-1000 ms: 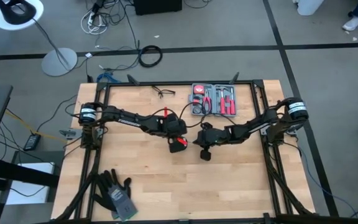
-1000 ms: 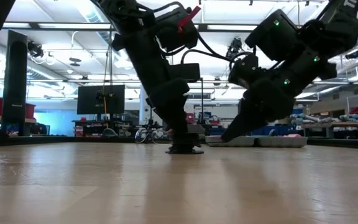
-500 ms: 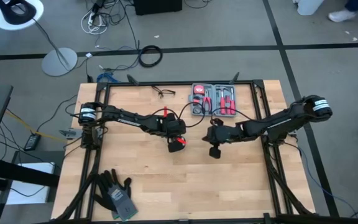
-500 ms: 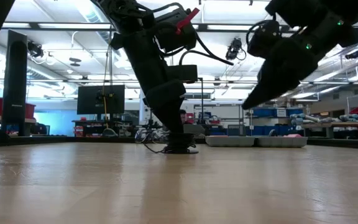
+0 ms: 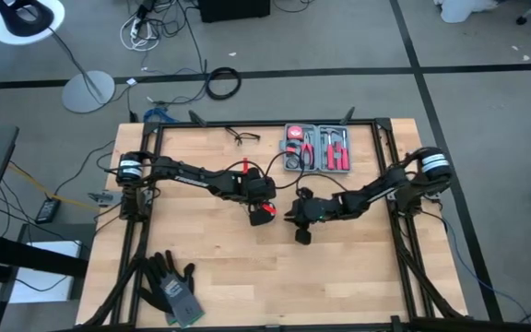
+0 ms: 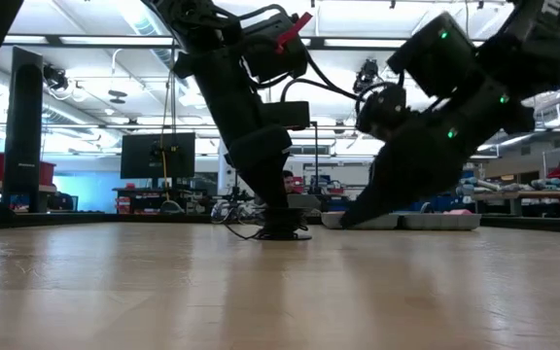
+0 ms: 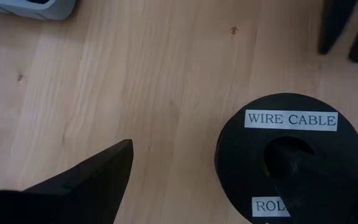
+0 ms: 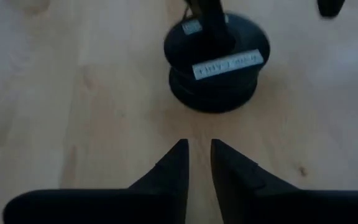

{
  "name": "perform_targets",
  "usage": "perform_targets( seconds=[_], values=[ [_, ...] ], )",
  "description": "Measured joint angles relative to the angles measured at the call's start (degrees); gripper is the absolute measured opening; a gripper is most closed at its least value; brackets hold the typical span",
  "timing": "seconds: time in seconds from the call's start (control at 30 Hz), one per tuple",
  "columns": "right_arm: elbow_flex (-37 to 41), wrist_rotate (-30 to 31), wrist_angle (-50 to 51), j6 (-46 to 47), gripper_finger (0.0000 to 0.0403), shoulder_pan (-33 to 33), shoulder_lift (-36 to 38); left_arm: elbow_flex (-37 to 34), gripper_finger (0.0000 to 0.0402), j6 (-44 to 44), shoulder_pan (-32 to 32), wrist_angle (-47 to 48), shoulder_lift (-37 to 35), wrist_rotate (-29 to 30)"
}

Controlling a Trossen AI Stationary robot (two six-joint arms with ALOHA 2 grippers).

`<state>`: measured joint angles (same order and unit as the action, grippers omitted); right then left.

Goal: Coil cords
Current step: Uncoil the black wire from the spool

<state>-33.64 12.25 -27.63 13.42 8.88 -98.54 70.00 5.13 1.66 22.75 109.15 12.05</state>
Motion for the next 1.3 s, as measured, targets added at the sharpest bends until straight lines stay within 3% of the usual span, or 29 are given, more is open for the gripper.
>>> perform_targets(
  seconds=[0.3, 0.47, 0.67, 0.83, 0.9, 1.3],
  values=[
    [-0.72, 0.2, -4.15, 0.3, 0.0091, -0.37, -3.51, 1.3, 0.0367, 0.66, 0.15, 4.22, -0.1, 0.49],
    [-0.89, 0.21, -4.75, -0.46, 0.0089, -0.37, -3.24, 1.44, 0.0367, 2.86, 0.3, 5.67, -0.73, 6.12],
    [-0.86, 0.23, -6.41, -0.53, 0.0091, -0.39, -3.22, 1.46, 0.0367, 2.7, 0.2, 5.39, -0.99, -3.04],
    [-0.88, 0.24, -7.7, -0.53, 0.0091, -0.39, -3.22, 1.49, 0.0367, 8.15, 0.45, 5.99, -1.02, 7.91],
    [-0.88, 0.21, -8.64, -0.53, 0.009, -0.36, -3.22, 1.51, 0.0367, 9.58, 0.58, 6.37, -1.06, 9.34],
    [-0.91, 3.64, -10.25, 1.93, 0.0091, -1.71, -3.46, 1.57, 0.0367, 11.04, 0.58, 6.37, -1.1, 4.41]
  ],
)
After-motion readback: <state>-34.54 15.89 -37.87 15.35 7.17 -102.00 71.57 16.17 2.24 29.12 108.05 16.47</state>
